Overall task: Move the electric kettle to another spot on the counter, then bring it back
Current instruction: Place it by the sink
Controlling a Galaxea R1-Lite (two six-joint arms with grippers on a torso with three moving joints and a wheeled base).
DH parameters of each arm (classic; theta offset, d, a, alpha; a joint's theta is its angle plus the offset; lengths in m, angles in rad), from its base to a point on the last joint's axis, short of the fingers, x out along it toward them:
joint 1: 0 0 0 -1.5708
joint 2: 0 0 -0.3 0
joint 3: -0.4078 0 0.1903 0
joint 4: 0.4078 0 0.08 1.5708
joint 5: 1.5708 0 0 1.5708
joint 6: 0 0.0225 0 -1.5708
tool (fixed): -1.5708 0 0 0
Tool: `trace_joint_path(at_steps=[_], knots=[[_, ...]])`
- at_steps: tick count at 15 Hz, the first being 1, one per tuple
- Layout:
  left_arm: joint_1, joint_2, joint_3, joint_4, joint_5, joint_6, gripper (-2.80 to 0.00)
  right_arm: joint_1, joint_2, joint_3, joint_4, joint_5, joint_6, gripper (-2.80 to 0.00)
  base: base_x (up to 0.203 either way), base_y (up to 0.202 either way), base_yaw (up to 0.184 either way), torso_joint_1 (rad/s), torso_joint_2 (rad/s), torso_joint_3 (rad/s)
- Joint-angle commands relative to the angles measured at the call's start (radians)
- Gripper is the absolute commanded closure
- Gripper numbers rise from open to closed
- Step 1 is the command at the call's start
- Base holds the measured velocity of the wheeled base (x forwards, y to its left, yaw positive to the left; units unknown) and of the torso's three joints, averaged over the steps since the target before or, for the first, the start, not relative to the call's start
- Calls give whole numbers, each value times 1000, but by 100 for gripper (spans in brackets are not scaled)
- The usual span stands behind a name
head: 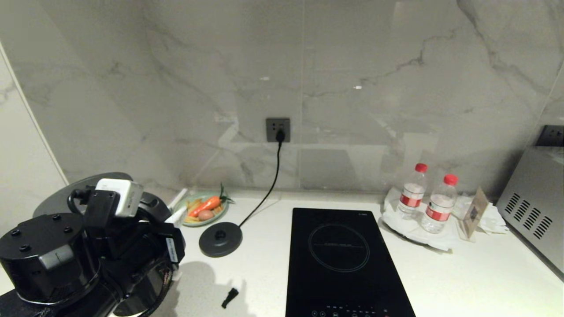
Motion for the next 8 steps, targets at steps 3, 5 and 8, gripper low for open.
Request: trace_joint_path(at_steps=[3,5,8], knots=[[0,1,25,-6,3,-1,0,0,0,0,0,0,-2,0,0,0,0,22,-42,-25],[4,-1,53,-6,3,-11,0,0,0,0,0,0,-1,0,0,0,0,0,0,0],[44,-22,88,-7,12,-29,0,0,0,0,0,0,-1,0,0,0,0,0,0,0]])
